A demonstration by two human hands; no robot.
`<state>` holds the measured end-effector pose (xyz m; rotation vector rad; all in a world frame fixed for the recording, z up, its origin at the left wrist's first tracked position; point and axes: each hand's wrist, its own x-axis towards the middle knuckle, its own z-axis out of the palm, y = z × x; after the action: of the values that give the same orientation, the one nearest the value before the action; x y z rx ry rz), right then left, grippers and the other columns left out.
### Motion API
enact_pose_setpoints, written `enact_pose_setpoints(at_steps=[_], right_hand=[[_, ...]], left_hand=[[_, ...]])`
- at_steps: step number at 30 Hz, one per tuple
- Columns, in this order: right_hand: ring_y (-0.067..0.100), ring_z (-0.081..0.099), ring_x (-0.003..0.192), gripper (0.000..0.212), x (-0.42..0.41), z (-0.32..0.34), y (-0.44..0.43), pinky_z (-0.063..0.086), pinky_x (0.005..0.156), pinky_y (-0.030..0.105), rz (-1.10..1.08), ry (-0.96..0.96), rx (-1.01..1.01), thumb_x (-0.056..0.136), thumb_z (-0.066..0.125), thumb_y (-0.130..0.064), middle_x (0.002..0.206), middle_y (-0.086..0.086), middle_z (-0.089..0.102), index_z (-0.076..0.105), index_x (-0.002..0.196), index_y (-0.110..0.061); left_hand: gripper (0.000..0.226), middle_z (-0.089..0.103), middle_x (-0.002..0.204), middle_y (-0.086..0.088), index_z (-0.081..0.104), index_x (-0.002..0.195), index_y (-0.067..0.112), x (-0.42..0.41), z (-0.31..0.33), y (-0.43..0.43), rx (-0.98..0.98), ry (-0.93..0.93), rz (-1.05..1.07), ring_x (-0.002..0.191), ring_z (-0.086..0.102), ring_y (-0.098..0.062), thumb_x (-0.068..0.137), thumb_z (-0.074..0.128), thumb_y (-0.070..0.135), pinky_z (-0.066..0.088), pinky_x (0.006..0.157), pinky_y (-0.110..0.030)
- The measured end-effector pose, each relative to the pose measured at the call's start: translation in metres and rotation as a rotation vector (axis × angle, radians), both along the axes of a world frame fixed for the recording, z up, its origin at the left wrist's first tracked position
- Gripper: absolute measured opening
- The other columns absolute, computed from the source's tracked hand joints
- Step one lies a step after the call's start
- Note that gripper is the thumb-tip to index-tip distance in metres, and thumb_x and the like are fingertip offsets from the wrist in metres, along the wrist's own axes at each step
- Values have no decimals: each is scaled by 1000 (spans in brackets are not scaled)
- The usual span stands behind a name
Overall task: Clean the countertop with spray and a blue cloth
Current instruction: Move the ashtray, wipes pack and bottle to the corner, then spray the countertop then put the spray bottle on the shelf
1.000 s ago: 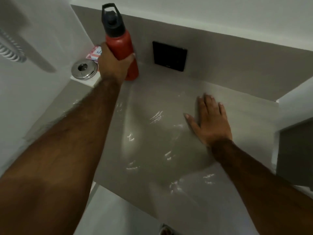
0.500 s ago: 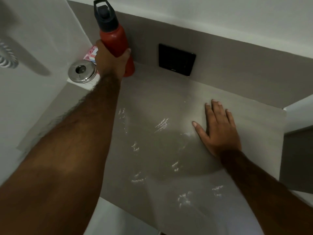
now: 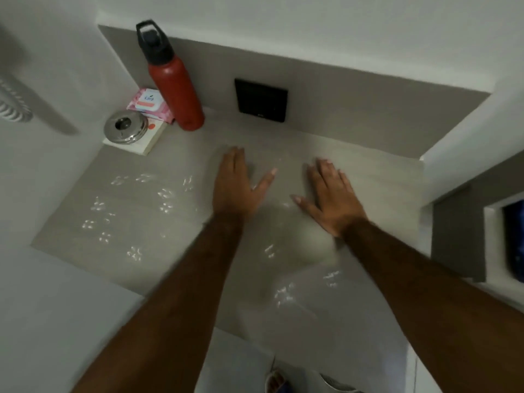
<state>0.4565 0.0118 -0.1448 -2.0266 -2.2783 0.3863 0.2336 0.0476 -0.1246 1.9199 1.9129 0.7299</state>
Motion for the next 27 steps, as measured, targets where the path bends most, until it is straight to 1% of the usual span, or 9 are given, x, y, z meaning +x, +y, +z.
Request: enact_pose_setpoints(at_steps=[3,7,10,17,20,22,24,26,27], right_hand=[[24,-3,162,89,35,15,-29,3,131,44,-54,-3,12,101,25,-71,175,9,-1,7,166,-14],[24,-5,161,92,104,29,-72,0,130,42,-173,-27,15,99,20,-76,175,7,-4,-1,166,-17],[20,-7,161,90,155,38,-110,0,131,43,-229,15,12,100,23,-75,174,3,-6,-1,166,-19],[13,-3,161,84,267,49,-200,6,131,39,-379,147,94,102,29,-69,174,-3,3,6,166,-20],[13,7,160,79,313,47,-236,15,128,36,-453,216,125,103,41,-61,173,-3,15,15,166,-21],[20,30,153,71,339,46,-258,31,123,39,-536,250,184,103,47,-55,164,6,38,32,160,-15],[27,50,127,59,360,45,-274,49,106,43,-620,250,293,101,51,-52,135,15,58,51,140,-7],[31,52,112,52,386,46,-280,52,92,46,-760,280,330,98,55,-51,119,17,59,56,123,-5],[32,52,112,52,399,47,-278,51,91,47,-830,306,324,97,59,-51,117,17,58,57,120,-5]], left_hand=[[89,30,164,-11,35,154,13,41,12,-25,9,168,-168,152,23,-29,90,47,73,21,125,-42],[93,25,166,-9,30,156,16,112,35,-49,-4,229,-316,154,18,-28,88,36,79,20,124,-48],[101,24,166,-10,28,157,14,168,42,-74,-30,208,-365,154,18,-28,84,28,84,19,125,-47],[99,17,168,-6,17,160,13,308,42,-134,-121,109,-572,156,12,-22,90,33,80,12,127,-42],[99,18,168,-6,17,160,12,362,42,-148,-119,111,-633,156,12,-22,89,28,81,13,127,-41],[101,19,168,-7,17,160,12,397,39,-155,-117,138,-678,155,13,-22,88,24,82,13,127,-39],[100,21,167,-9,17,159,11,424,34,-159,-114,161,-718,155,16,-24,89,22,81,14,127,-39],[97,20,167,-8,15,160,12,450,25,-160,-124,189,-759,155,16,-23,90,21,79,14,127,-39],[95,18,168,-7,14,160,12,462,19,-160,-131,213,-776,155,14,-22,92,20,77,13,127,-38]])
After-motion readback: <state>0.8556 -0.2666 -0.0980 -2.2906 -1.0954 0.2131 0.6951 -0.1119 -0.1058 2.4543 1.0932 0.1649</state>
